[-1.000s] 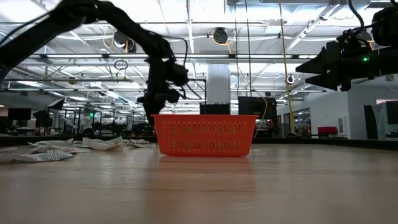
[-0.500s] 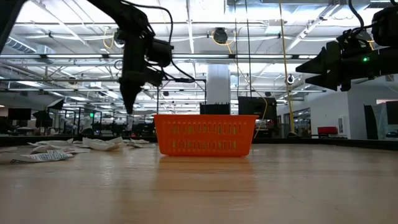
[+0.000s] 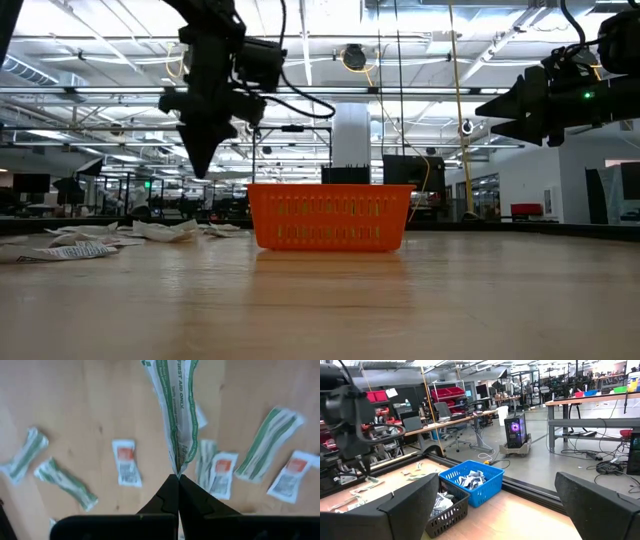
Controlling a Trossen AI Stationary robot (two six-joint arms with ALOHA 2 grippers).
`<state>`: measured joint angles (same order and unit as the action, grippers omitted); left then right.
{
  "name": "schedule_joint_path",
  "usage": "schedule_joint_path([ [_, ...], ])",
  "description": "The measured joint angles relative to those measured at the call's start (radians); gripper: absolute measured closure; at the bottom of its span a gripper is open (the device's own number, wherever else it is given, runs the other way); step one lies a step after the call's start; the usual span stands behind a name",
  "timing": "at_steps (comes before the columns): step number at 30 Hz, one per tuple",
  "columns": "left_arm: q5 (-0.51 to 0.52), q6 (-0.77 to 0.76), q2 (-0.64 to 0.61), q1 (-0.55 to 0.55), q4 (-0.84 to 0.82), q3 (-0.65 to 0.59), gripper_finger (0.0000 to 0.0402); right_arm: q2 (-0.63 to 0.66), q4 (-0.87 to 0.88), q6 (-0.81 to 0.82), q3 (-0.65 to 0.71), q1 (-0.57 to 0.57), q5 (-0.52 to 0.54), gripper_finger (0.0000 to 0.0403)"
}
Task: Pick & Place First Aid Supplies
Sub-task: Put the green bandage into the green bin
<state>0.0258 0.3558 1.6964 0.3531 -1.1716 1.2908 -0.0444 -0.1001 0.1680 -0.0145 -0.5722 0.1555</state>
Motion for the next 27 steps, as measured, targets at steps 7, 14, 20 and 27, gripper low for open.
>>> schedule_joint_path([
  [7,-0.002,-0.051,0.101,-0.054,-0.030,0.138,0.0401,0.000,0.000,0.000,0.000,0.000,0.000,0.0009],
  [14,-0.002,-0.063,0.210,-0.082,-0.084,0.304,0.0401,0.000,0.000,0.000,0.000,0.000,0.000,0.0009],
  [20,0.000,-0.054,0.315,-0.098,-0.137,0.447,0.0401,0.000,0.000,0.000,0.000,0.000,0.000,0.0009],
  [27,-0.002,-0.050,0.425,-0.127,-0.152,0.587,0.0401,0.000,0.000,0.000,0.000,0.000,0.000,0.0009],
])
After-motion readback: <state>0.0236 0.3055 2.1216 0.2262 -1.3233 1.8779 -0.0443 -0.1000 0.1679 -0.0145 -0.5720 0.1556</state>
